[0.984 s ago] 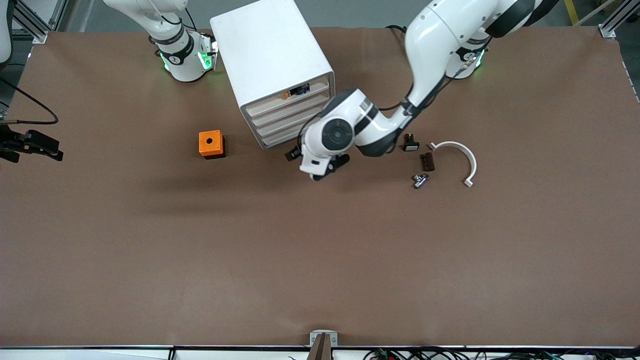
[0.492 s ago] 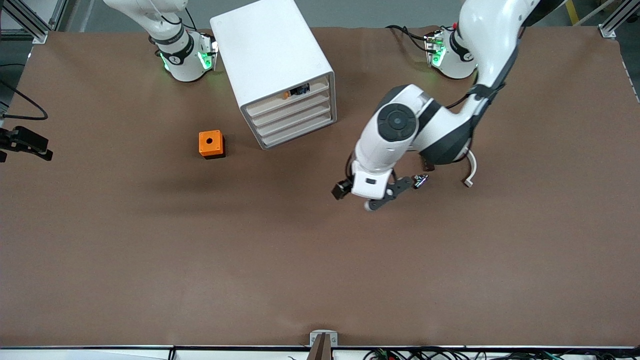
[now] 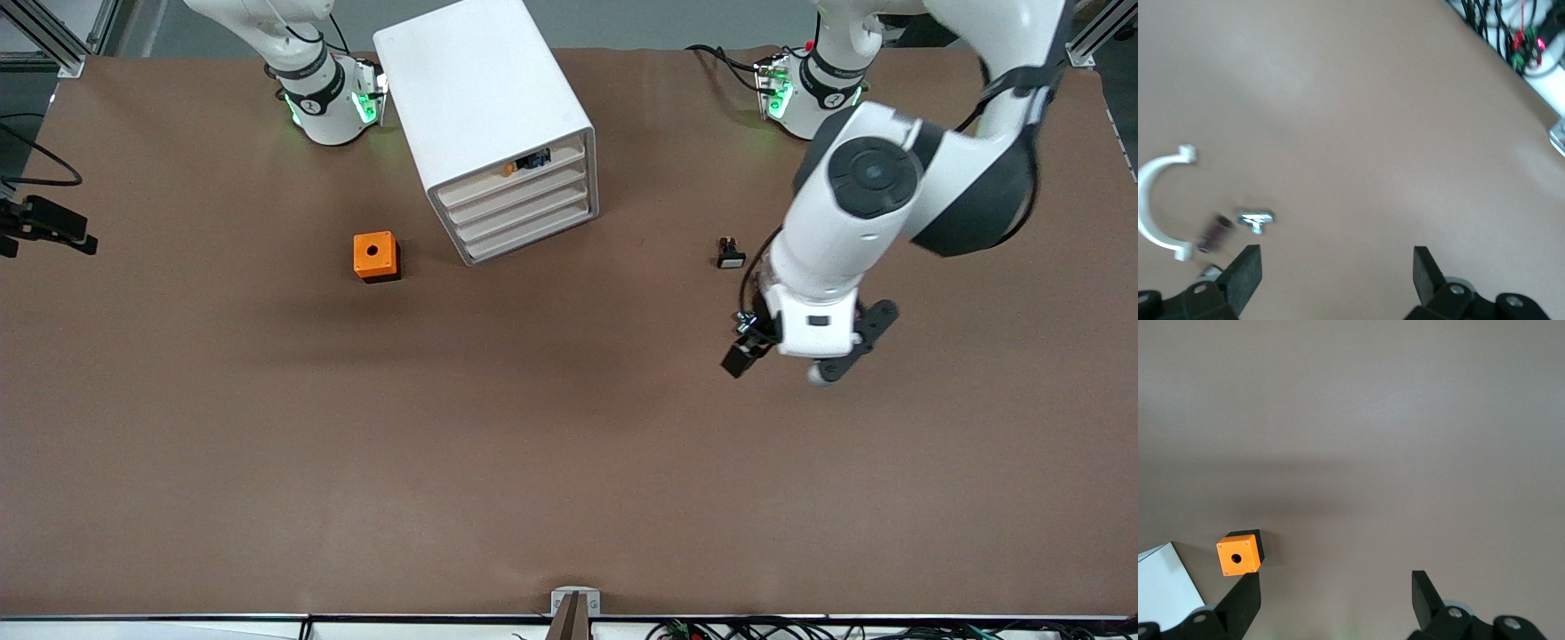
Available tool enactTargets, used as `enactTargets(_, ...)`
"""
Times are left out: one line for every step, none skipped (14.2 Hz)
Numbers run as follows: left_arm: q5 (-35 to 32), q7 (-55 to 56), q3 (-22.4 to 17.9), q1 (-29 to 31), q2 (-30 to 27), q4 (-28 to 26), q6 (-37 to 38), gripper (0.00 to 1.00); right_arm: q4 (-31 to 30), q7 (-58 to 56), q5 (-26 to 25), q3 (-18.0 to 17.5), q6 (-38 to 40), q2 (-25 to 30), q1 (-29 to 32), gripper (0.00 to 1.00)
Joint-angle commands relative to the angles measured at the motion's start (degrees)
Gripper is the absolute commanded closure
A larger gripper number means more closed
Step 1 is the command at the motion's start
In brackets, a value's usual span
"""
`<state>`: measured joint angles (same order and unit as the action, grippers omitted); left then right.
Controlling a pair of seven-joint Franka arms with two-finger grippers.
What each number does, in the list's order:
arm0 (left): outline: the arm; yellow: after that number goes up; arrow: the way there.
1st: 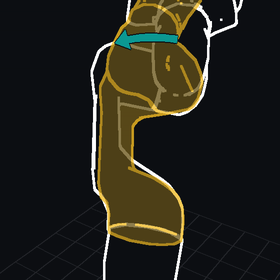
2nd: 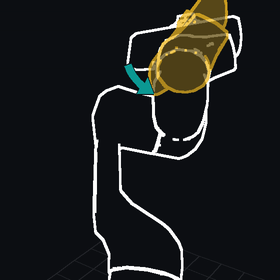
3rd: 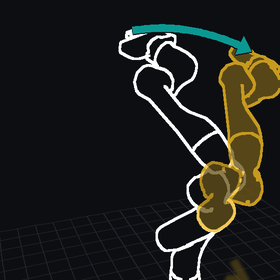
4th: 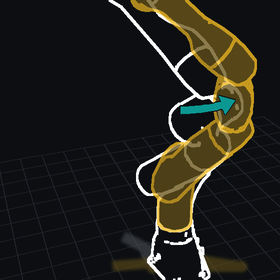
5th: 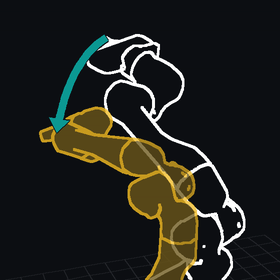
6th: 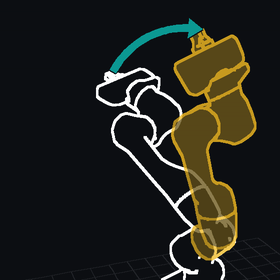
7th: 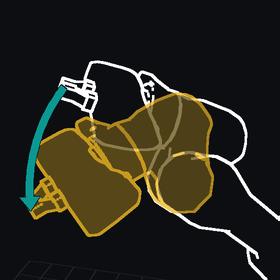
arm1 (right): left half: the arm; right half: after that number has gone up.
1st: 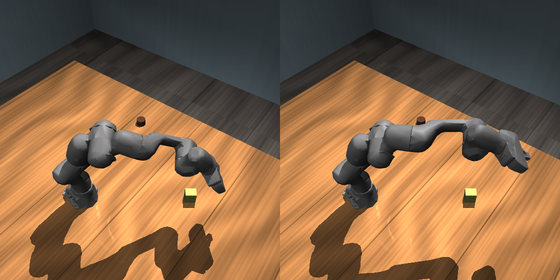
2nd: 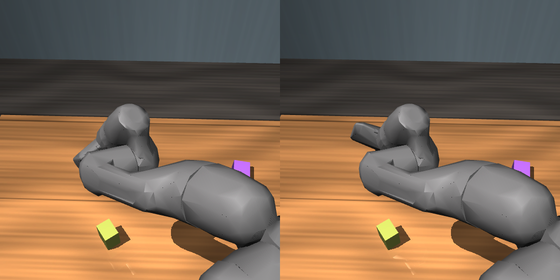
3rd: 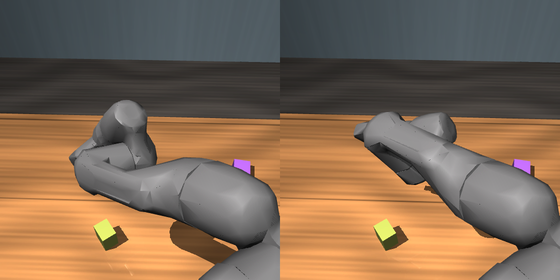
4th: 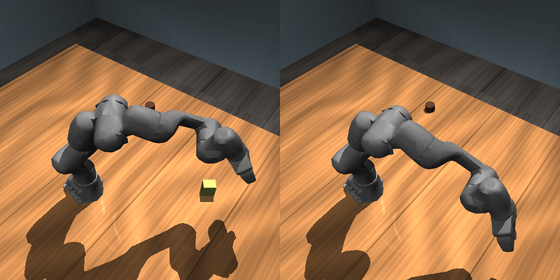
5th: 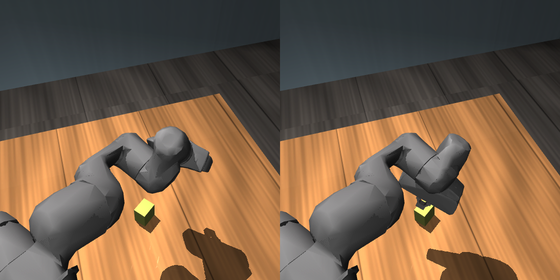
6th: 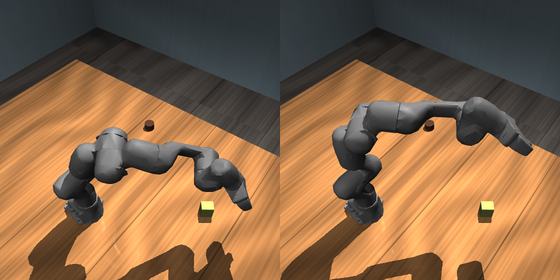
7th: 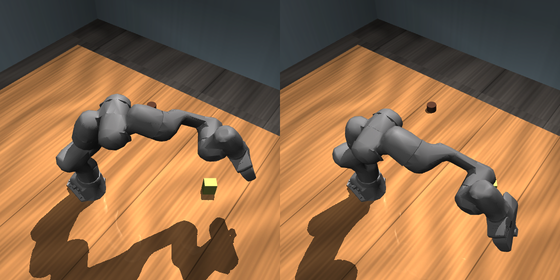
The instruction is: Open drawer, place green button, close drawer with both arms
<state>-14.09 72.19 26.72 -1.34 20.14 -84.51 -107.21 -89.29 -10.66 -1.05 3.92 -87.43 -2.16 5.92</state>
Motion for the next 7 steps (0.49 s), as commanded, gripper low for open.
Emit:
enactTargets(-0.24, -3.89, 0.7, 4.05, -5.36, -1.63, 5.4, 0.0, -1.93, -0.68, 1.66, -0.67, 0.42, 1.8, 2.6, 0.0)
enactTargets(-0.15, -4.86, 0.79, 5.11, -5.98, -1.54, 6.91, 0.0, -2.37, -0.68, 1.75, -0.67, 0.68, 3.37, 2.52, 0.0)
enactTargets(0.03, -7.22, 0.79, 5.73, -7.47, -1.63, 7.62, 0.0, -2.99, -0.86, 1.75, -0.93, 0.6, 4.78, 2.26, 0.0)
enactTargets(0.12, -10.81, 0.71, 6.78, -8.44, -1.63, 9.02, 0.0, -3.08, -0.86, 1.75, -1.19, 0.6, 5.58, 1.73, 0.0)
enactTargets(0.2, -16.24, 0.44, 7.92, -10.28, -1.54, 11.56, 0.0, -3.17, -0.86, 1.75, -1.19, 0.25, 5.94, 1.12, 0.0)
enactTargets(1.07, -21.77, 0.01, 8.63, -11.69, -1.54, 13.23, 0.0, -3.26, -0.86, 1.75, -1.11, 0.16, 6.11, 0.76, 0.0)
enactTargets(2.91, -26.61, -1.65, 9.51, -13.53, -1.63, 13.77, 0.0, -3.87, -0.86, 1.75, -0.93, 0.33, 6.72, -0.72, 0.0)
